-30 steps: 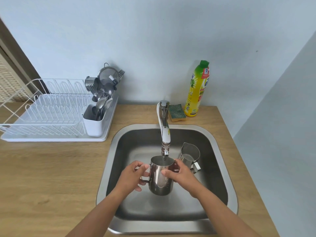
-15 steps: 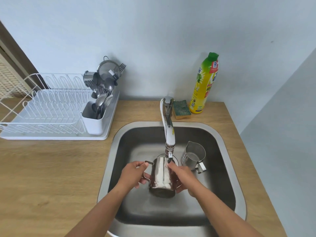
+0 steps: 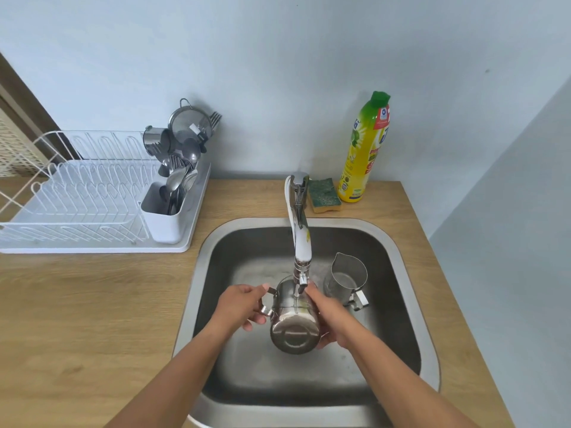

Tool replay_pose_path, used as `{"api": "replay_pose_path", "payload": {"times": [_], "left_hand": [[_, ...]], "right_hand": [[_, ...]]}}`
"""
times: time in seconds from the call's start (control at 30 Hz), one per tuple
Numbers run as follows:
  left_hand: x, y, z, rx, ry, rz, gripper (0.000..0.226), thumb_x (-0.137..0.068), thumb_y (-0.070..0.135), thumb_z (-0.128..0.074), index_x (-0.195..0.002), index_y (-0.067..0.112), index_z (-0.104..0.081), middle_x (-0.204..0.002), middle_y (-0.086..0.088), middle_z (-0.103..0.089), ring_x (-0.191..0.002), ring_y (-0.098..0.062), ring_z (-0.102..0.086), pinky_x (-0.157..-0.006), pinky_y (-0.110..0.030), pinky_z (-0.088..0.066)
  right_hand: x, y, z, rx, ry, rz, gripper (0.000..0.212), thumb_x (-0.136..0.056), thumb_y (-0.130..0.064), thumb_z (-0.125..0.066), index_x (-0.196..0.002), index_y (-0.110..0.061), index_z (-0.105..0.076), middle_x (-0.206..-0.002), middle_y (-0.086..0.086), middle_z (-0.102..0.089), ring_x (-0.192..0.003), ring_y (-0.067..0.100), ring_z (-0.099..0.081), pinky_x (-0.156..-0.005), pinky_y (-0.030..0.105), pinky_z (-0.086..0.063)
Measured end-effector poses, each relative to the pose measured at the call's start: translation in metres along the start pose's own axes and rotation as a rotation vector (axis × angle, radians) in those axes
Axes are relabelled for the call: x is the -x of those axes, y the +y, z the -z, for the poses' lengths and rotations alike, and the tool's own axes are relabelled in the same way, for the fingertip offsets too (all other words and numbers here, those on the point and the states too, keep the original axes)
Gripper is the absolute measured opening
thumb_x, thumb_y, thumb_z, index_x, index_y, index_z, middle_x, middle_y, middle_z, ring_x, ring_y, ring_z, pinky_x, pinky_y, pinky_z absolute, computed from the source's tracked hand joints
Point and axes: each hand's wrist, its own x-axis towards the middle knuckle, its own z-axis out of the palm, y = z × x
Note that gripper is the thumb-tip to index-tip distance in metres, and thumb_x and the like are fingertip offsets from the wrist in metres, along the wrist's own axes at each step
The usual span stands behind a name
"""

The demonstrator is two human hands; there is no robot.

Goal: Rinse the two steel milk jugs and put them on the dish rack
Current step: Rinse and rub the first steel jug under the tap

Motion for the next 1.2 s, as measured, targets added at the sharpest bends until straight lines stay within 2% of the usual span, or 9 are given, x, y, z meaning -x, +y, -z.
{"api": "replay_pose_path", "payload": {"times": [0.17, 0.3, 0.37, 0.43, 0.57, 0.83, 0.97, 1.1, 1.2], "left_hand": [[0.005, -0.016, -0.001, 0.024, -0.054, 0.028, 0.011, -0.097, 0.024, -0.058, -0.103, 0.016, -0.059, -0.081, -0.012, -0.073, -0.054, -0.021, -0.066, -0.044, -0.024, -0.048], [0.007, -0.029, -0.004, 0.048, -0.069, 0.044, 0.008, -0.097, 0.016, -0.057, -0.103, 0.012, -0.061, -0.086, -0.014, -0.067, -0.060, -0.023, -0.063, -0.051, -0.028, -0.054], [0.006, -0.036, -0.005, 0.055, -0.069, 0.048, 0.010, -0.094, 0.012, -0.059, -0.102, 0.010, -0.065, -0.083, -0.011, -0.066, -0.060, -0.021, -0.062, -0.055, -0.029, -0.054], [0.006, -0.040, -0.007, 0.053, -0.078, 0.053, 0.010, -0.091, 0.008, -0.061, -0.098, 0.011, -0.067, -0.080, -0.008, -0.066, -0.063, -0.019, -0.062, -0.056, -0.028, -0.053], [0.008, -0.040, -0.014, 0.017, -0.106, 0.059, 0.012, -0.088, 0.003, -0.062, -0.089, 0.014, -0.068, -0.077, -0.005, -0.066, -0.071, -0.019, -0.066, -0.054, -0.025, -0.052], [0.013, -0.032, -0.021, 0.006, -0.208, -0.087, 0.017, -0.079, 0.017, -0.080, -0.094, 0.012, -0.072, -0.081, 0.001, -0.070, -0.080, -0.011, -0.066, -0.068, -0.029, -0.058], [0.017, -0.026, -0.022, -0.025, -0.084, -0.166, 0.010, -0.080, 0.013, -0.078, -0.090, 0.015, -0.076, -0.086, 0.005, -0.074, -0.084, -0.012, -0.067, -0.081, -0.038, -0.058], [0.025, -0.017, -0.017, -0.140, 0.080, -0.299, 0.007, -0.076, 0.023, -0.081, -0.078, 0.029, -0.078, -0.077, 0.030, -0.070, -0.085, 0.000, -0.069, -0.085, -0.032, -0.055], [0.035, -0.009, -0.009, -0.410, 0.221, -0.415, 0.008, -0.077, 0.041, -0.076, -0.083, 0.036, -0.078, -0.099, 0.029, -0.072, -0.093, 0.002, -0.068, -0.088, -0.028, -0.054]], "right_hand": [[0.004, 0.010, 0.000, 0.055, 0.034, 0.089, 0.057, -0.085, -0.060, -0.061, -0.108, -0.008, -0.064, -0.089, 0.009, -0.069, -0.069, 0.024, -0.068, -0.062, 0.045, -0.061], [0.008, 0.022, -0.005, 0.139, 0.109, 0.233, 0.055, -0.074, -0.052, -0.078, -0.113, -0.020, -0.054, -0.106, -0.001, -0.066, -0.088, 0.015, -0.067, -0.060, 0.033, -0.058], [0.009, 0.027, -0.005, 0.165, 0.154, 0.313, 0.054, -0.069, -0.043, -0.085, -0.109, -0.023, -0.055, -0.102, -0.005, -0.067, -0.096, 0.014, -0.066, -0.074, 0.031, -0.057], [0.011, 0.030, -0.003, 0.214, 0.180, 0.345, 0.060, -0.062, -0.041, -0.088, -0.111, -0.028, -0.055, -0.102, -0.012, -0.068, -0.101, 0.012, -0.066, -0.089, 0.031, -0.054], [0.018, 0.034, 0.002, 0.401, 0.273, 0.388, 0.087, -0.047, -0.060, -0.084, -0.123, -0.040, -0.047, -0.106, -0.017, -0.070, -0.103, 0.007, -0.063, -0.095, 0.033, -0.051], [0.027, 0.042, 0.011, 0.520, 0.342, 0.527, 0.088, -0.064, -0.034, -0.086, -0.135, -0.040, -0.033, -0.128, -0.009, -0.053, -0.117, 0.012, -0.053, -0.093, 0.026, -0.044], [0.024, 0.039, 0.011, 0.477, 0.336, 0.611, 0.080, -0.072, -0.018, -0.082, -0.131, -0.040, -0.033, -0.129, -0.014, -0.050, -0.118, 0.008, -0.052, -0.099, 0.026, -0.043], [0.019, 0.030, 0.003, 0.414, 0.353, 0.651, 0.078, -0.075, -0.014, -0.080, -0.124, -0.051, -0.032, -0.123, -0.022, -0.049, -0.115, 0.004, -0.053, -0.100, 0.028, -0.045], [0.010, 0.021, -0.004, 0.367, 0.327, 0.640, 0.081, -0.075, -0.009, -0.077, -0.122, -0.056, -0.033, -0.122, -0.022, -0.055, -0.114, 0.008, -0.059, -0.099, 0.031, -0.049]]}}
